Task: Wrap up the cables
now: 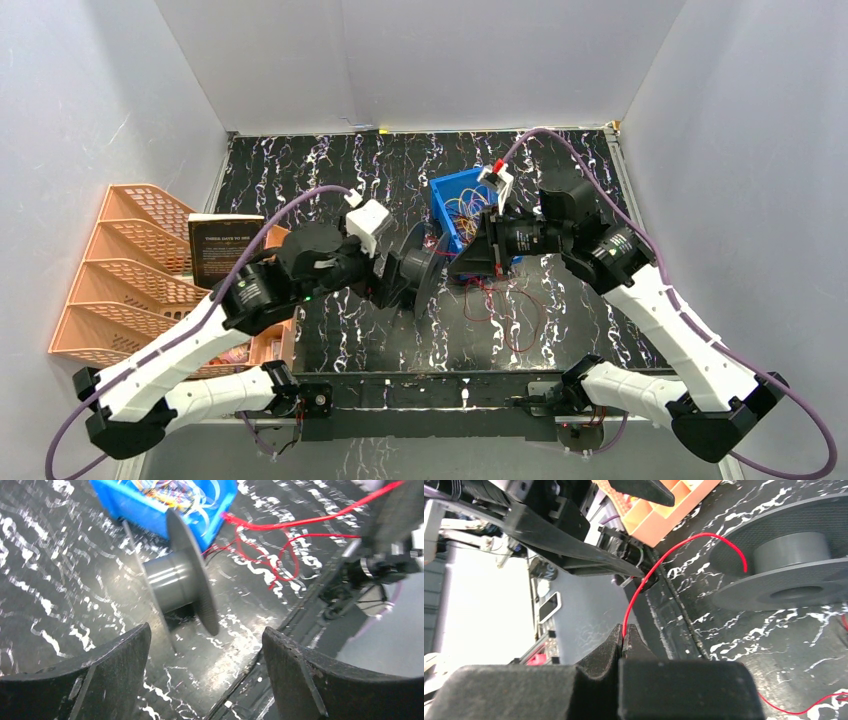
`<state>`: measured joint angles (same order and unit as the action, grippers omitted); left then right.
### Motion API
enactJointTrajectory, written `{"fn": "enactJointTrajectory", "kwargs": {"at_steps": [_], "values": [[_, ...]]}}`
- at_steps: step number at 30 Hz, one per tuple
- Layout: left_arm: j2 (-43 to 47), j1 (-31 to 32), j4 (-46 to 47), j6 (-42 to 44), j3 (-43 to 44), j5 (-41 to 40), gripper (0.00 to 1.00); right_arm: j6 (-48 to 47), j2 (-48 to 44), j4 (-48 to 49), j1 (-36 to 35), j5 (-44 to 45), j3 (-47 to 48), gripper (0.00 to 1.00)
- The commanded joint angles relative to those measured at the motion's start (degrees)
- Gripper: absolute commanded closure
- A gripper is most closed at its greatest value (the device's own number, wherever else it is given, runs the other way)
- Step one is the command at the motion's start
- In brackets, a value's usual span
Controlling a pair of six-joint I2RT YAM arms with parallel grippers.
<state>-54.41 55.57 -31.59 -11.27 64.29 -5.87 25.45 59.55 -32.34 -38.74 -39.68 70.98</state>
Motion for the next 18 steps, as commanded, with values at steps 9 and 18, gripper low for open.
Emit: {"fn": "enactJointTrajectory", "kwargs": {"at_steps": [9, 18], "values": [[3.6, -0.1, 5.8, 10.6, 3.5, 24.9, 0.12, 4.3, 0.5, 5.0, -0.2, -22.8, -3.3, 1.00], [1.5, -0.2, 7.0, 16.0, 4.2, 34.3, 0.12, 11.9, 0.4, 17.4, -3.4, -29.8, -7.6, 1.00]]}}
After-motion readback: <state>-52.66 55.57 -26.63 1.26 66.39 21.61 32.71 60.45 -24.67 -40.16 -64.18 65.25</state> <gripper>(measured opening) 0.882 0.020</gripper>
